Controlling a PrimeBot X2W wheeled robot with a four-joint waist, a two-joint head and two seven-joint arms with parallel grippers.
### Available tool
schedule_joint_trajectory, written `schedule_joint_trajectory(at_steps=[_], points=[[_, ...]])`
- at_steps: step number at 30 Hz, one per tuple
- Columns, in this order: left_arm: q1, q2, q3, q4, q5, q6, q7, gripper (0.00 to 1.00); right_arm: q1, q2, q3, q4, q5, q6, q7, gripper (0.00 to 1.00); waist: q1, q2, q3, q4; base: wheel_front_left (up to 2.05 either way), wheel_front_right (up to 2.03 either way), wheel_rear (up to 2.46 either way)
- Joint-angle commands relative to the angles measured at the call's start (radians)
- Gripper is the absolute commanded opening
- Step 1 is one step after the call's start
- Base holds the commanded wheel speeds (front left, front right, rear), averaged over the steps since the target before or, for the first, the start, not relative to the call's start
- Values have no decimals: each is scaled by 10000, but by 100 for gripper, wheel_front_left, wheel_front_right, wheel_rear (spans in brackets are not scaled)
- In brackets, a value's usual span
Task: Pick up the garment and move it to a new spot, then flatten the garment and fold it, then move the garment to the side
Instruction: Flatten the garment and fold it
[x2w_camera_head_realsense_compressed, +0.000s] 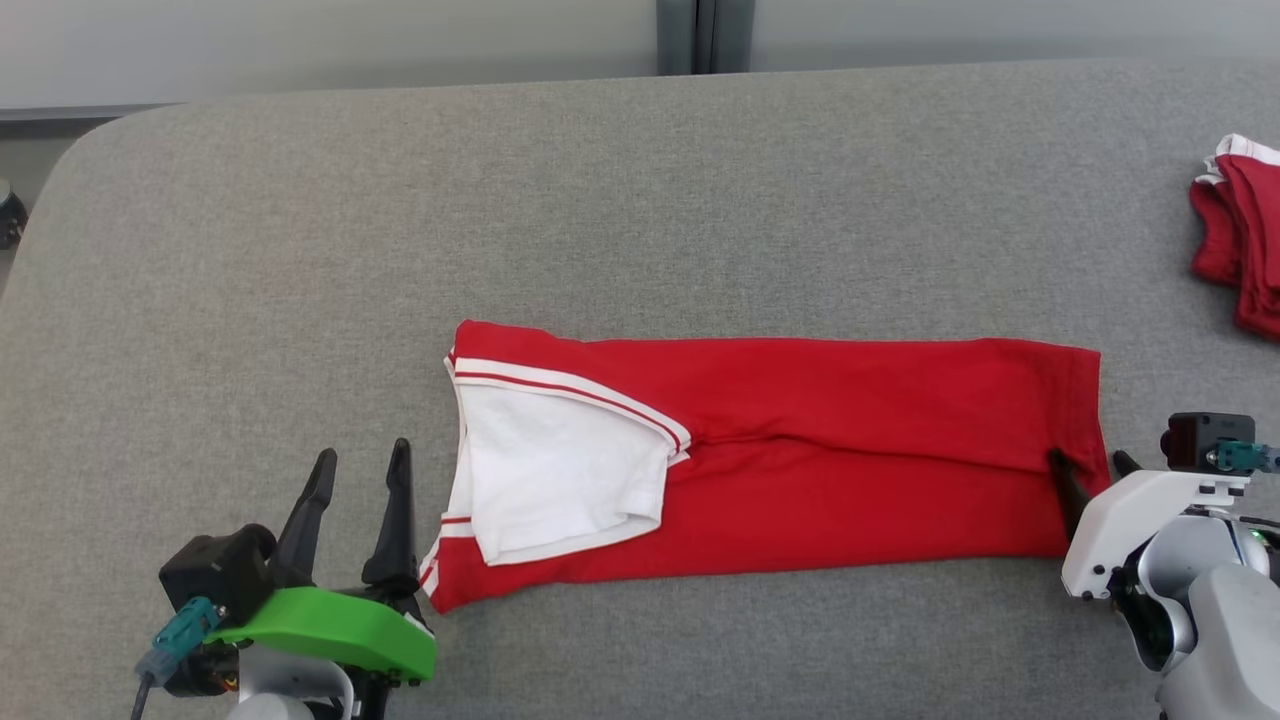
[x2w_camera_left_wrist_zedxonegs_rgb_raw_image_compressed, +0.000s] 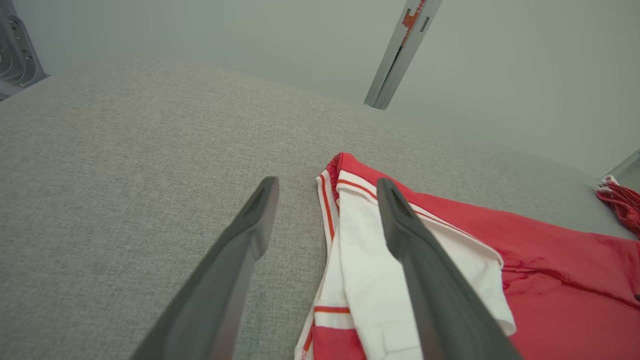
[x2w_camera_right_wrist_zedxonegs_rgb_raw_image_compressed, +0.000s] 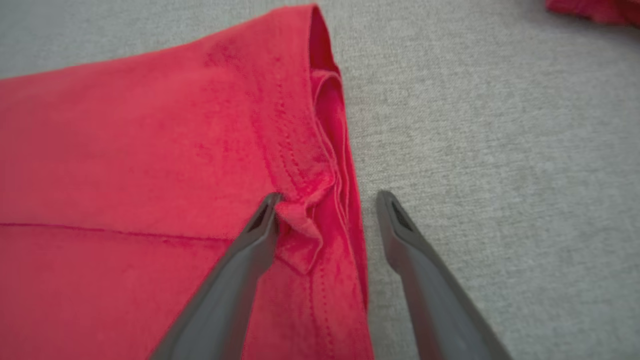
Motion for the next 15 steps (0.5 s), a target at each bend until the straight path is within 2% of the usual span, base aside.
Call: schedule_joint_trajectory(at_steps=[1, 2, 3, 9, 15], points=[[-153, 20, 26, 30, 18, 32, -55, 100, -5, -44, 51, 238, 8, -18, 97, 41, 0, -1, -23, -18, 0, 0, 0], [-170, 34, 27, 50, 18, 54, -38, 100, -44, -56, 101, 330, 12, -18, 81, 27, 0, -1, -40, -36, 0, 0, 0], [-190, 52, 15, 67, 35, 51, -19, 100, -79, -62, 133, 405, 26, -18, 54, 1, 0, -1, -54, -55, 0, 0, 0], [-263, 145, -109, 124, 134, 45, 98, 100, -382, -77, 277, 856, 263, -23, -173, 0, 0, -1, -164, -308, 0, 0, 0], [-237, 209, -178, 109, 129, 94, 201, 100, -441, -442, 134, 863, 690, -21, -669, 0, 0, -1, -309, -605, 0, 0, 0]])
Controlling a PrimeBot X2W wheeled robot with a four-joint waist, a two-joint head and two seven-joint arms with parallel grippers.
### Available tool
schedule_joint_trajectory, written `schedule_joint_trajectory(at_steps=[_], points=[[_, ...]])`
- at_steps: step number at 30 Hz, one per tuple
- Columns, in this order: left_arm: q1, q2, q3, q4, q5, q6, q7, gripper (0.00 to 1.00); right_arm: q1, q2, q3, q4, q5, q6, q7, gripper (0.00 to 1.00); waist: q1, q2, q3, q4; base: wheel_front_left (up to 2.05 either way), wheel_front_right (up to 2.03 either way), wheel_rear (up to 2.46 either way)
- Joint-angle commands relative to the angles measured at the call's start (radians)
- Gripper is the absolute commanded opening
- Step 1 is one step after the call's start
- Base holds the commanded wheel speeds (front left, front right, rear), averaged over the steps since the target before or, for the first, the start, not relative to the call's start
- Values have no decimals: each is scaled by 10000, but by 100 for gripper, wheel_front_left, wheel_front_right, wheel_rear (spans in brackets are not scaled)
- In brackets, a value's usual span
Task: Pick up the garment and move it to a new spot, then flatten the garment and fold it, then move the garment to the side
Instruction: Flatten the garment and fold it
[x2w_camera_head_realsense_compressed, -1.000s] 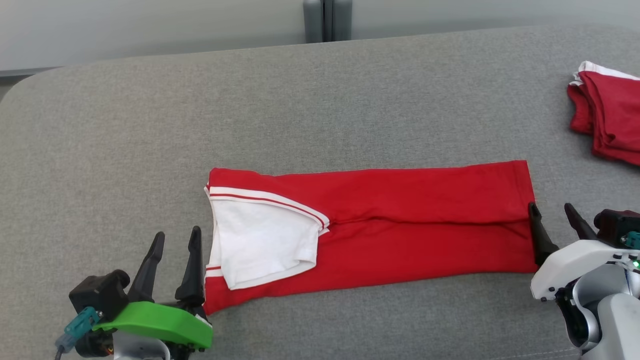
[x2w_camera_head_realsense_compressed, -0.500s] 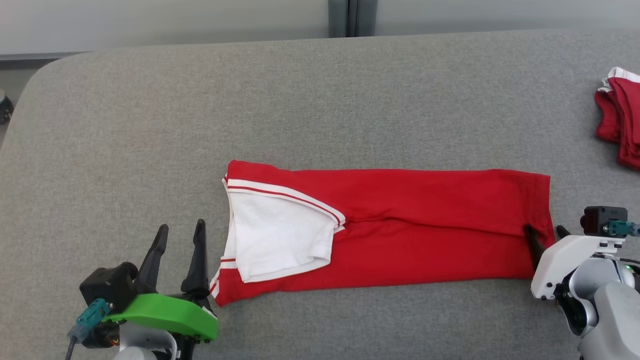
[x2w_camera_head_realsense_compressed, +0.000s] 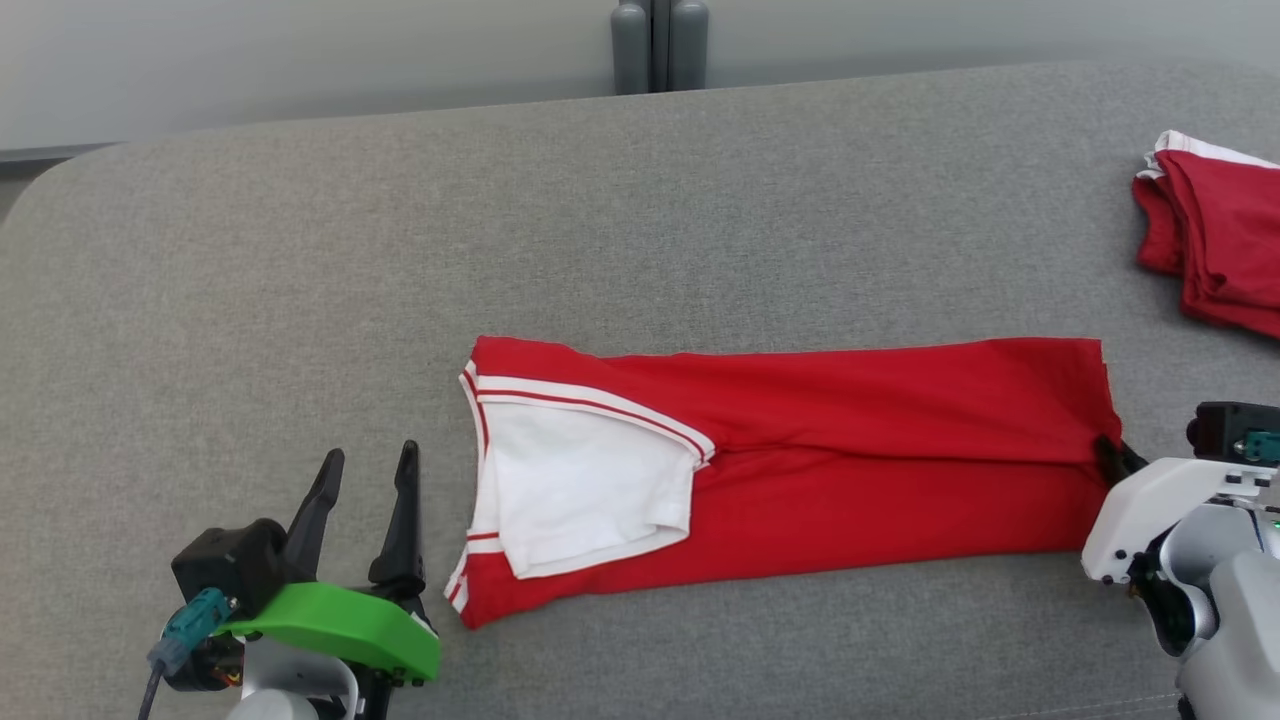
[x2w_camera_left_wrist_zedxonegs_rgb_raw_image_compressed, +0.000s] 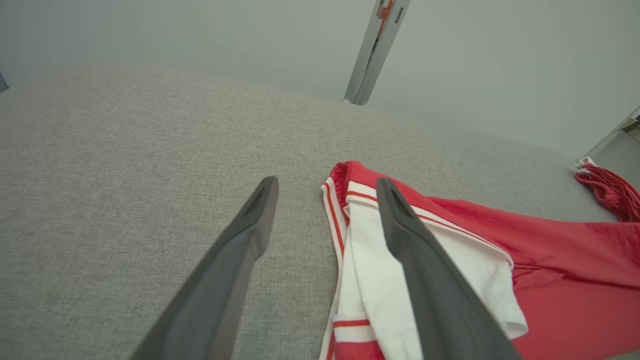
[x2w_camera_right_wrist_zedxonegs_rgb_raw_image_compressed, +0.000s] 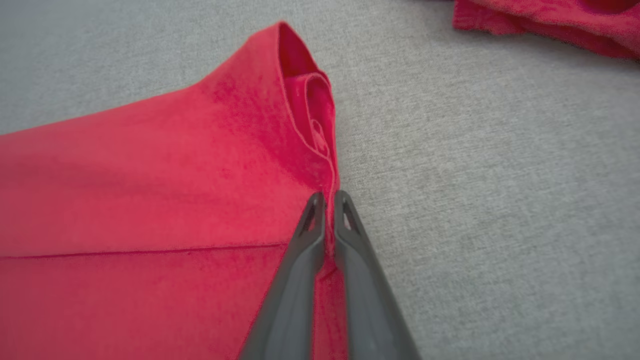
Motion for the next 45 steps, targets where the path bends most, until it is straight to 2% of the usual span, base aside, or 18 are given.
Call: schedule_joint_trajectory(at_steps=[1, 6, 12, 22, 28, 36, 45], points=[[-79, 93, -3, 18, -1, 39, 31, 100, 143, -231, -88, 16, 155, -27, -105, 0, 0, 0, -116, -145, 0, 0, 0], [73, 119, -33, 46, -33, 77, 70, 100, 464, -728, -358, -204, 287, -24, -284, 0, 0, 0, -271, -345, 0, 0, 0], [223, 161, -28, 45, -115, 125, 95, 100, 991, -357, 215, -1409, 872, -21, -317, 0, 0, 0, -423, -556, 0, 0, 0], [176, 199, -39, -44, -146, 199, 150, 100, 1596, 226, 2623, -4674, 1515, -21, 189, 0, 0, 0, -461, -463, 0, 0, 0], [74, 137, -38, -1, -201, 197, 52, 100, 1274, 825, 4190, -5577, 1940, -16, 412, 0, 0, 0, -411, -120, 0, 0, 0], [-131, -3, -113, 123, -255, 108, -68, 100, 473, 1623, 5633, -4937, 2598, -16, 193, 0, 0, 0, -240, 409, 0, 0, 0], [-359, -190, -182, 375, -307, 30, -275, 100, -640, 1850, 6408, -3231, 2976, -15, -483, 0, 0, 0, 51, 896, 0, 0, 0]])
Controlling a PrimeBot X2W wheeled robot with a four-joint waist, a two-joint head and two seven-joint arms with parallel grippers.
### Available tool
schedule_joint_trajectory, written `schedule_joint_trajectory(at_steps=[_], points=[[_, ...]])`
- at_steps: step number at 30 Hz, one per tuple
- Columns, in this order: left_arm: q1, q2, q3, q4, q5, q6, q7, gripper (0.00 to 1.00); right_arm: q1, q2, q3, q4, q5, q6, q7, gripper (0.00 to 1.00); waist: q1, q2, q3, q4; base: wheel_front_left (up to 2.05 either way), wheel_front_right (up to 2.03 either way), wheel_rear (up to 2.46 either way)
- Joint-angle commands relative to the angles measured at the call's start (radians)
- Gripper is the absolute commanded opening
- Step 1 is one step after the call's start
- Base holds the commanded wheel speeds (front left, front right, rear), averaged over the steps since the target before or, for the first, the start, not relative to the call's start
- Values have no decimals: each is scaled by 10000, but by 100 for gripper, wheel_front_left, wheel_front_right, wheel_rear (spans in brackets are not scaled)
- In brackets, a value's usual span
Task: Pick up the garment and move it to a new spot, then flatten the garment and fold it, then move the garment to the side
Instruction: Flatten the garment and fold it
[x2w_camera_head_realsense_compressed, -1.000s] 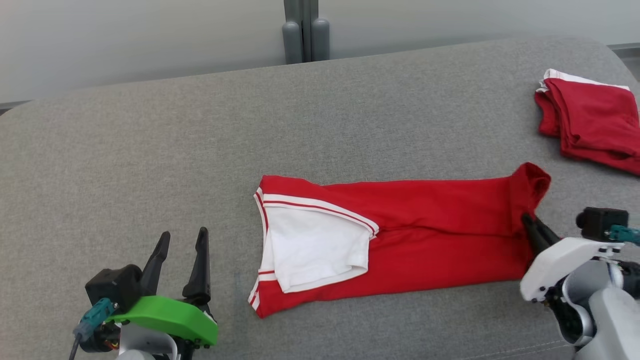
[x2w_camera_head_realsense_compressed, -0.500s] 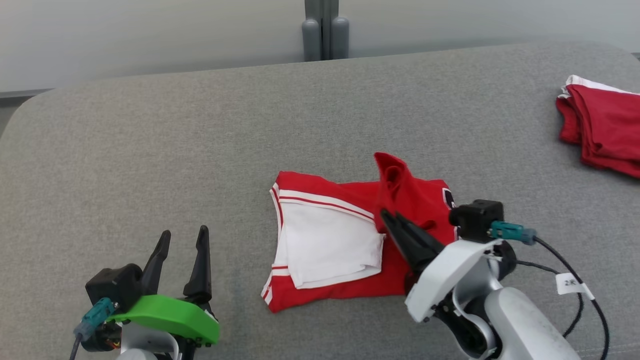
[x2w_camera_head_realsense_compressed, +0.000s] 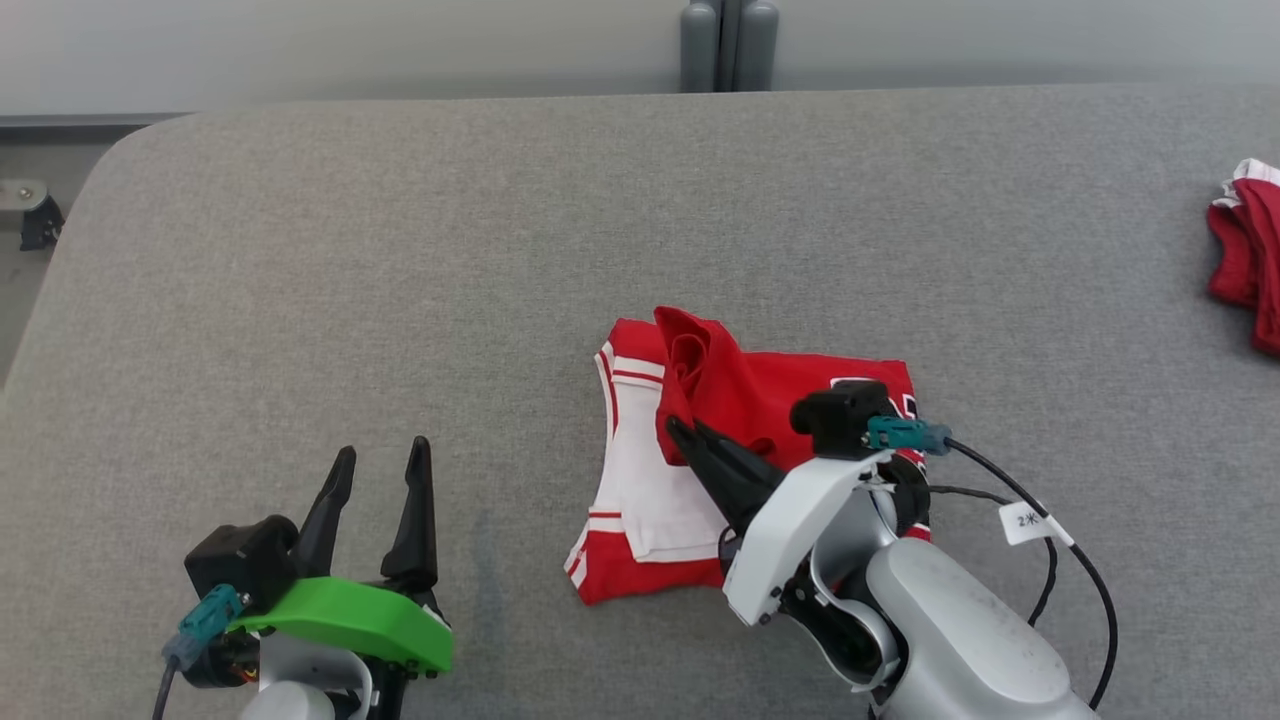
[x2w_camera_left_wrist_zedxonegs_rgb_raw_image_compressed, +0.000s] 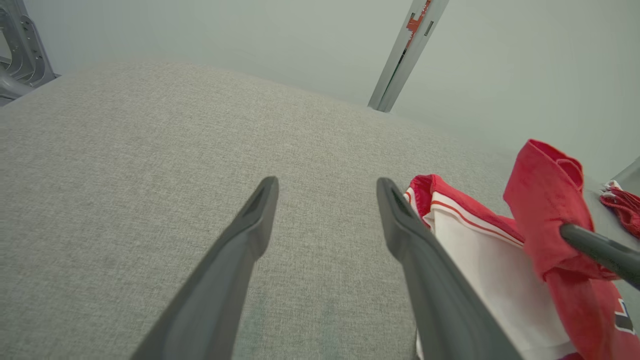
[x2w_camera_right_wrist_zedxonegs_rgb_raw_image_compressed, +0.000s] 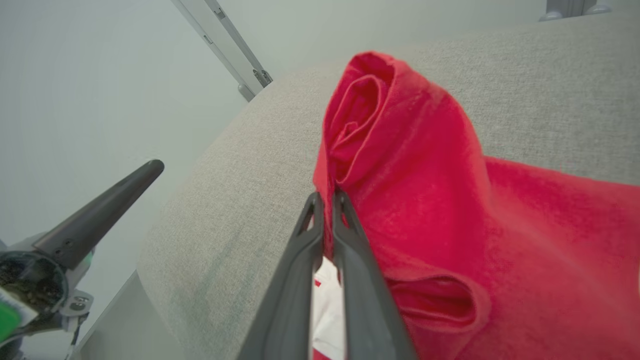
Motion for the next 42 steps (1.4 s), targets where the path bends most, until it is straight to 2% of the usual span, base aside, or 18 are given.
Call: schedule_joint_trajectory(at_steps=[1, 3, 4, 5, 6, 7, 13, 19, 23, 31, 36, 42], points=[[-181, -24, -10, 65, -46, -55, -76, 100, -251, 22, 144, 232, 125, 1, -129, 0, 0, 0, 119, 147, 0, 0, 0], [-222, -53, -22, 122, -48, -62, -111, 100, -483, 21, 310, 584, 246, 1, -314, 0, 0, 0, 147, 196, 0, 0, 0], [-245, -63, -29, 143, -45, -77, -132, 100, -576, 29, 411, 756, 323, 1, -336, 5, 0, 0, 155, 216, 0, 0, 0], [-271, -69, -36, 178, -49, -91, -156, 100, -680, 44, 566, 916, 417, 1, -388, 31, 0, 0, 163, 235, 0, 0, 0], [-284, -70, -39, 204, -56, -90, -166, 100, -768, 43, 656, 1056, 486, 1, -441, 85, 0, 0, 167, 243, 0, 0, 0], [-296, -78, -42, 242, -66, -100, -160, 100, -868, 44, 770, 1187, 581, 1, -528, 100, 0, 0, 168, 249, 0, 0, 0], [-347, -75, -59, 354, -79, -102, -205, 100, -1290, 43, 1360, 1401, 1066, -1, -1253, 100, 0, 0, 145, 179, 0, 0, 0], [-363, -89, -163, 371, 3, -109, -245, 100, -1615, -121, 1145, 1380, 540, -1, -2279, 100, 0, 0, 51, -4, 0, 0, 0], [-370, -145, -284, 351, 88, -58, -264, 100, -1433, -347, 428, 1363, -316, 1, -2856, 100, 0, 0, 2, -122, 0, 0, 0], [-522, -379, -461, 582, 296, -89, -554, 100, -308, -775, -1501, 791, -1676, -1, -3190, 100, 0, 0, -71, -289, 0, 0, 0], [-522, -585, -215, 813, 565, -139, -881, 100, 772, -786, -2920, 167, -2514, -1, -3291, 100, 0, 0, -244, -462, 0, 0, 0], [-92, -794, 381, 1019, 1120, -257, -953, 100, 2060, -344, -4068, -561, -3300, -1, -3350, 100, 0, 0, -595, -689, 0, 0, 0]])
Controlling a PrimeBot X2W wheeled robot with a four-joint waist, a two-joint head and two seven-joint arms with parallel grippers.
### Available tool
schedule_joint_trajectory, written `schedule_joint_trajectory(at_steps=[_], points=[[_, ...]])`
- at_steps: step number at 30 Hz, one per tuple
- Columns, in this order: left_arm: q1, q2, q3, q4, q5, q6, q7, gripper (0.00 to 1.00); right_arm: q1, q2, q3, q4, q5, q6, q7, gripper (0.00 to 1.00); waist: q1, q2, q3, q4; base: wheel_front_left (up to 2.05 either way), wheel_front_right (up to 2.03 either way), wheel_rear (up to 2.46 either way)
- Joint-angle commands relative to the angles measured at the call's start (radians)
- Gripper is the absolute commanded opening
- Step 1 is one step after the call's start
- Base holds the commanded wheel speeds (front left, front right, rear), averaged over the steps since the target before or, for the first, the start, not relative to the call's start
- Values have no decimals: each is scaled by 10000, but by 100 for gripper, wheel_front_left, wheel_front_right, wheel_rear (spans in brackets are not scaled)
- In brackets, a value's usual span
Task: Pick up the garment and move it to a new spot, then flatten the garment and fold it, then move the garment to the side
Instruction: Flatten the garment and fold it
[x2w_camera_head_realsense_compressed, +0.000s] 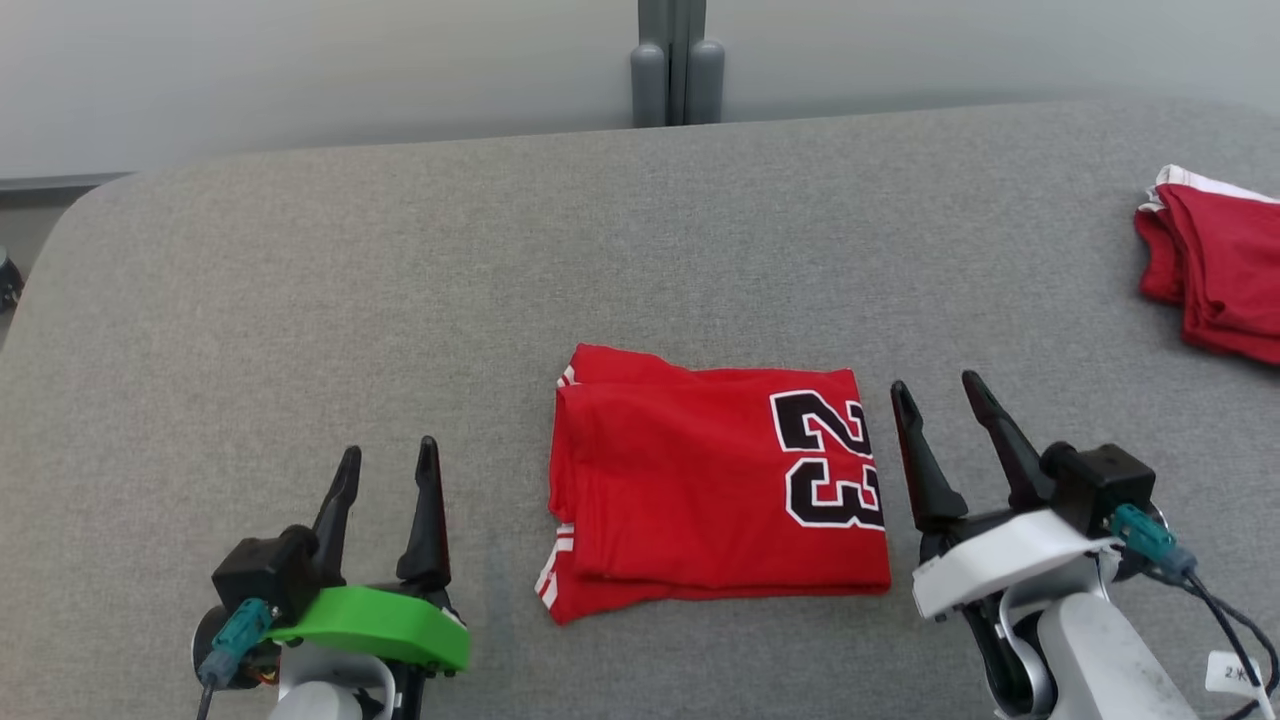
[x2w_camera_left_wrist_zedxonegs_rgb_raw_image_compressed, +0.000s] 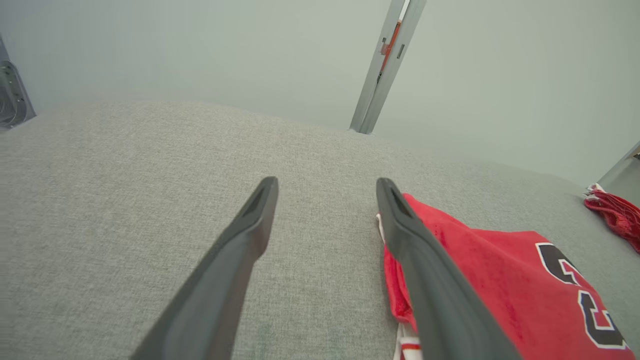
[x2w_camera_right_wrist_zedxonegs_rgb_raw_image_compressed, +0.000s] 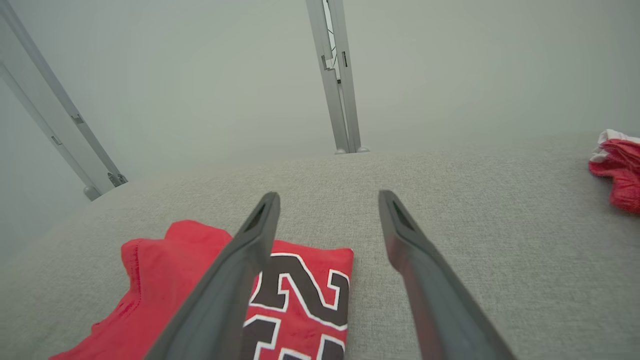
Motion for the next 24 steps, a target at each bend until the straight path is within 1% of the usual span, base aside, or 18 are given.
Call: schedule_joint_trajectory(at_steps=[1, 6, 13, 24], points=[[188, -24, 182, -44, 218, -27, -39, 100, 256, 58, -172, -109, -156, -3, -54, 100, 0, 0, -183, -137, 0, 0, 0], [706, -277, 747, -103, 816, -199, -36, 100, 828, 305, -553, -428, -541, -3, -63, 100, 0, 0, -457, -199, 0, 0, 0], [1219, -640, 1284, -3, 1345, -555, -36, 100, 1255, 393, -913, -849, -695, -3, -67, 100, 0, 0, -779, -177, 0, 0, 0], [1338, -861, 1491, 237, 1700, -814, -28, 100, 1472, 407, -790, -864, -486, -3, -69, 100, 0, 0, -916, -124, 0, 0, 0]])
